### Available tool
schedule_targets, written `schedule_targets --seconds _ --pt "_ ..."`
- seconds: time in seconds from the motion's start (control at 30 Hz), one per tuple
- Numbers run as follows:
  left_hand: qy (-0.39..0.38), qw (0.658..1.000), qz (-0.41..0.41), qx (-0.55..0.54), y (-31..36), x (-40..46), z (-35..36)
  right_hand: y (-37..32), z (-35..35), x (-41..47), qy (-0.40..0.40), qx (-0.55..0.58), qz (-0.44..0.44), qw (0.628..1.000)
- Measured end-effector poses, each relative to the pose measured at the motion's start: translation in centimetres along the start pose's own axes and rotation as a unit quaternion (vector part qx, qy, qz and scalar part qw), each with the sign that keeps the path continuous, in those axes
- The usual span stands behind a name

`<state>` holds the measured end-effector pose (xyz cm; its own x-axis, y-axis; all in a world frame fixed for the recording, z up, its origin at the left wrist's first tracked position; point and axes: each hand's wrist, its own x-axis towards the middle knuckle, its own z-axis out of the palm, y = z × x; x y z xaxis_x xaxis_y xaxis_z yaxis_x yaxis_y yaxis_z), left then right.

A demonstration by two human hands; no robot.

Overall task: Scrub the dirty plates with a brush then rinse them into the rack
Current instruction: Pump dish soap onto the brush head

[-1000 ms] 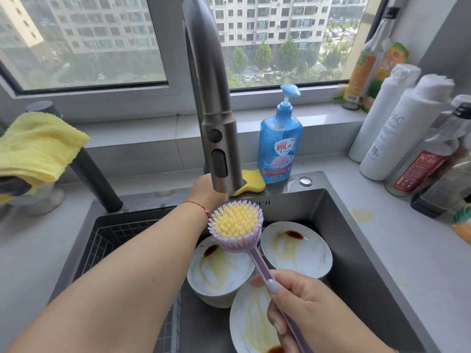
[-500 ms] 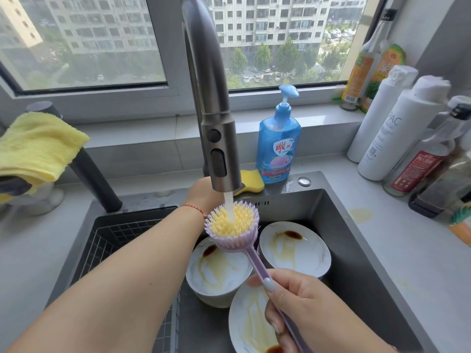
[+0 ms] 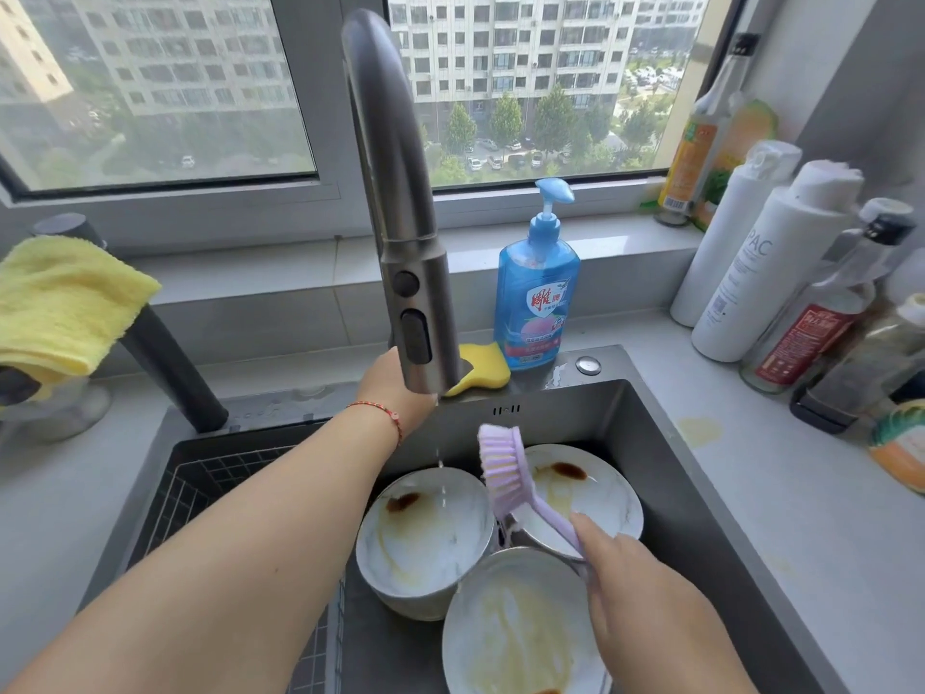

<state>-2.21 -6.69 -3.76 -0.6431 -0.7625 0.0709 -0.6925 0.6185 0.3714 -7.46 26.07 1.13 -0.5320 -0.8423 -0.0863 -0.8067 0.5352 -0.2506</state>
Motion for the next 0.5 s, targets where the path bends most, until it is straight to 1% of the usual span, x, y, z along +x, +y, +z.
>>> schedule_targets --seconds 0.03,0.07,0.1,0.13,0.17,0.2,0.23,0.27,0.3,0.33,0.37,0.43,0.47,0.5 --pt "0.011 1.0 0.014 -0.005 0.6 -0.4 -0.8 0.6 0.7 0.6 -0.02 -0.052 -0.016 0.998" --pt "0.013 1.0 0.028 0.004 1.3 -0.9 -1.4 1.0 1.1 0.6 -0.083 -0.054 -0.011 0.995" --pt "0.015 0.999 0.046 0.019 2.2 -1.4 -2.5 1.6 1.6 0.9 -0.085 0.008 0.019 0.996" --pt "0.01 0.998 0.056 0.038 2.9 -1.4 -3.4 2.5 2.0 1.0 -0.098 0.117 0.077 0.985" --pt "0.007 0.997 0.062 0.042 3.8 -1.6 -4.4 2.9 1.8 0.7 -0.092 0.193 0.13 0.968" --pt "0.007 0.997 0.066 0.041 4.6 -1.4 -5.2 3.3 1.4 0.7 -0.095 0.243 0.156 0.953" --pt "0.025 0.996 0.076 0.036 5.4 -1.3 -5.9 3.3 0.9 1.2 -0.083 0.275 0.148 0.946" --pt "0.071 0.992 0.103 0.024 6.5 -1.3 -6.9 3.2 0.0 1.8 -0.106 0.305 0.131 0.937" --pt "0.129 0.982 0.135 0.009 7.6 -1.3 -7.8 3.2 -0.8 1.9 -0.112 0.379 0.134 0.909" --pt "0.177 0.971 0.16 -0.009 8.9 -1.0 -8.6 3.1 -1.7 2.3 -0.096 0.486 0.149 0.856" --pt "0.19 0.965 0.177 -0.024 10.1 -0.5 -9.4 2.8 -2.5 3.1 -0.079 0.574 0.159 0.8" --pt "0.134 0.969 0.203 -0.034 12.1 1.1 -11.1 2.3 -4.0 5.0 -0.039 0.673 0.167 0.719" --pt "0.104 0.972 0.212 -0.018 12.6 2.0 -11.6 2.1 -4.9 6.1 -0.028 0.698 0.161 0.697" --pt "0.078 0.972 0.221 0.001 13.3 3.1 -12.2 1.9 -5.9 7.2 -0.024 0.715 0.148 0.682"
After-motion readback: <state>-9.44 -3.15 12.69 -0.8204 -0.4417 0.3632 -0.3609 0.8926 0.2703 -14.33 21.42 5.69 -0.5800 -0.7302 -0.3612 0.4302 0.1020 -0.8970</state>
